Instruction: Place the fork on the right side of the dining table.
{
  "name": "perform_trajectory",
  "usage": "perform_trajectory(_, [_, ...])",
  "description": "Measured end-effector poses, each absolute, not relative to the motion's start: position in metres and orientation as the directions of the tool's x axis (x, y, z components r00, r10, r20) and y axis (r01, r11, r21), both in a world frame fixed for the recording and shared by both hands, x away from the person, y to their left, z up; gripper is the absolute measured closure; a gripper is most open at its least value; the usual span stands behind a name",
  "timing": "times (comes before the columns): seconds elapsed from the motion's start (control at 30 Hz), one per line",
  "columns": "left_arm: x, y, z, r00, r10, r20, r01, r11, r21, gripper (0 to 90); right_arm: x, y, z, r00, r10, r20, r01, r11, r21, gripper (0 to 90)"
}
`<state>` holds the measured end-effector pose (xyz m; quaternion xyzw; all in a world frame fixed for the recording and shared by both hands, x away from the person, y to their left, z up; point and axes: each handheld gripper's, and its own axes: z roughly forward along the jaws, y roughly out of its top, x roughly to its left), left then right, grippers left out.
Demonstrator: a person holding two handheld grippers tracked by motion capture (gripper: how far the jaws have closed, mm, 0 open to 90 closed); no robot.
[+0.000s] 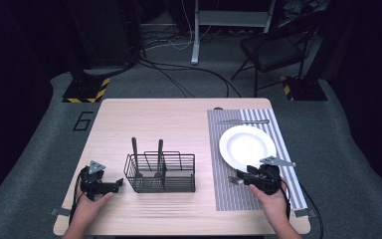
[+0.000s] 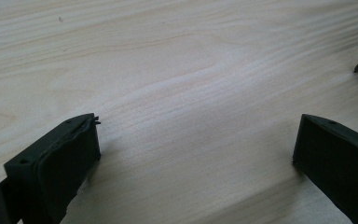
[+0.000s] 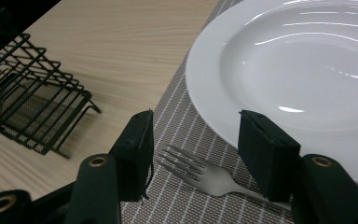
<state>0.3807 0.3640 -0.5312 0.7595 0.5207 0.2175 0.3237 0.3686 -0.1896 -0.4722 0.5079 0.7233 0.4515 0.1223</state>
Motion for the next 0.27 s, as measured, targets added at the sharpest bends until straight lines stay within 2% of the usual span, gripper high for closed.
perform_trajectory(0.27, [0.381, 0.364, -0.531, 0.364, 0.931, -0.006, 0.65, -0.25, 0.717, 0.2, 0.36, -0.155, -0.484, -0.617, 0.77, 0.161, 0.537, 0.264, 0.801, 42.2])
